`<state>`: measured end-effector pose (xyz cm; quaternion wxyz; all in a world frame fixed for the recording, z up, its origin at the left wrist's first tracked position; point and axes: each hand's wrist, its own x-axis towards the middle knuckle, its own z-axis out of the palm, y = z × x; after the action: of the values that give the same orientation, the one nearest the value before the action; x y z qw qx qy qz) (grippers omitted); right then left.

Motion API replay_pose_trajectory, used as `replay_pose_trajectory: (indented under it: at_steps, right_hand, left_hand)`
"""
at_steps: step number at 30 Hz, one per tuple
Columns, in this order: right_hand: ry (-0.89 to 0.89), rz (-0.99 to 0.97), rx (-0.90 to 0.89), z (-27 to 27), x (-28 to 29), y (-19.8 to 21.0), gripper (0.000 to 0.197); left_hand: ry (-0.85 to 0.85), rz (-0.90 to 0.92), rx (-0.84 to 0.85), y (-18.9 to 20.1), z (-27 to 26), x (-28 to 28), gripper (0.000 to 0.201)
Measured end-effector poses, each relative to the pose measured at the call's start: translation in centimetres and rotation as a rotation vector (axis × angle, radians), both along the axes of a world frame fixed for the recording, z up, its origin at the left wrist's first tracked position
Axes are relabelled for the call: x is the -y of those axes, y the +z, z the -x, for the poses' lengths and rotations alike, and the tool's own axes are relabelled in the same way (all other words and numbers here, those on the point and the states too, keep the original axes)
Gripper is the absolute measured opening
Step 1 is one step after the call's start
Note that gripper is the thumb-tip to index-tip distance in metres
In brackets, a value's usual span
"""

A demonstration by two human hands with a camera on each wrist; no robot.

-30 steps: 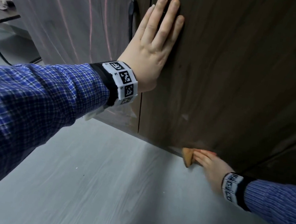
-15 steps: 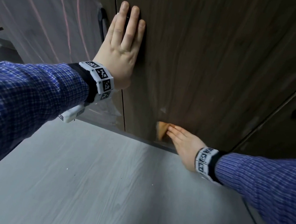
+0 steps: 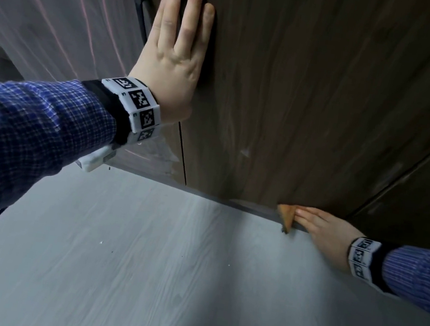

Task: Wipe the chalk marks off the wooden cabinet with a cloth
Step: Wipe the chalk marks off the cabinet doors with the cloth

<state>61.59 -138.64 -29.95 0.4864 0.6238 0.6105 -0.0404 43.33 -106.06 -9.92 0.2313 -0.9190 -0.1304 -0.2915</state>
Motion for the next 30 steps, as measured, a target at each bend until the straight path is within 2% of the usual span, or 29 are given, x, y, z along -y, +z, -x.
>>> replay_pose_trajectory:
  at_steps: [3,5,9,10,11,12,13,14,15,16,17,18,19,21,23,25,27,30]
  right_hand:
    - [0.062,-0.162,-0.127,1.7,-5.4,-2.7,0.054]
    - [0.123,-0.29,-0.2,3.2,-9.3,-4.3,0.062]
    - [0.092,-0.261,-0.229,5.1,-13.5,-6.4,0.06]
    - [0.12,-0.324,-0.274,4.7,-13.5,-6.9,0.058]
    - [0.224,-0.342,-0.291,3.9,-13.0,-7.1,0.053]
    - [0.267,-0.49,-0.341,2.4,-11.5,-7.7,0.049]
    - [0.177,-0.627,-0.377,0.5,-9.3,-8.5,0.051]
    - [0.073,-0.618,-0.384,-0.9,-7.1,-9.6,0.058]
    - [0.051,-0.566,-0.338,-1.6,-4.9,-9.3,0.067]
    - [0.074,-0.491,-0.371,-2.2,-3.1,-8.4,0.074]
    - [0.169,-0.295,-0.277,-2.8,-1.6,-7.1,0.074]
    - [0.321,-0.063,-0.072,-3.0,-0.8,-5.4,0.07]
    - [0.46,0.097,0.056,-3.2,0.4,-3.9,0.067]
    - [0.238,0.204,0.105,-2.6,2.1,-0.6,0.067]
    - [0.113,0.194,0.151,-2.2,2.6,2.3,0.068]
    - [0.079,0.078,0.074,-0.9,1.0,5.6,0.07]
    - [0.134,-0.173,-0.03,0.7,-2.1,7.8,0.073]
    - [0.231,-0.501,-0.075,3.6,-8.7,11.0,0.087]
  left_hand:
    - [0.005,-0.001,-0.001,-0.2,0.2,-0.2,0.087]
    - [0.014,-0.006,-0.009,-0.2,0.0,-0.2,0.088]
    - [0.026,0.011,-0.032,0.0,-0.1,-0.2,0.102]
    - [0.024,0.014,-0.033,0.0,-0.2,-0.3,0.104]
    - [0.022,0.014,-0.032,0.1,-0.2,-0.3,0.106]
    - [0.021,0.016,-0.033,0.2,-0.2,-0.2,0.107]
    - [0.021,0.022,-0.036,0.2,-0.2,-0.2,0.108]
    - [0.02,0.029,-0.037,0.1,-0.2,-0.2,0.108]
    - [0.021,0.033,-0.038,0.1,-0.2,-0.2,0.108]
    - [0.023,0.034,-0.037,0.0,-0.2,-0.2,0.107]
    - [0.021,0.031,-0.034,0.1,-0.2,-0.2,0.106]
    - [0.016,0.03,-0.032,0.1,-0.2,-0.2,0.105]
    - [0.011,0.029,-0.03,0.2,-0.1,-0.2,0.104]
    - [0.0,0.025,-0.021,0.4,0.0,-0.2,0.099]
    - [-0.021,0.019,-0.016,0.5,0.1,-0.6,0.096]
    - [-0.05,0.003,-0.023,0.4,0.3,-0.9,0.092]
    - [-0.074,-0.01,-0.031,0.4,0.5,-1.1,0.088]
    - [-0.091,-0.021,-0.053,0.6,0.9,-0.8,0.093]
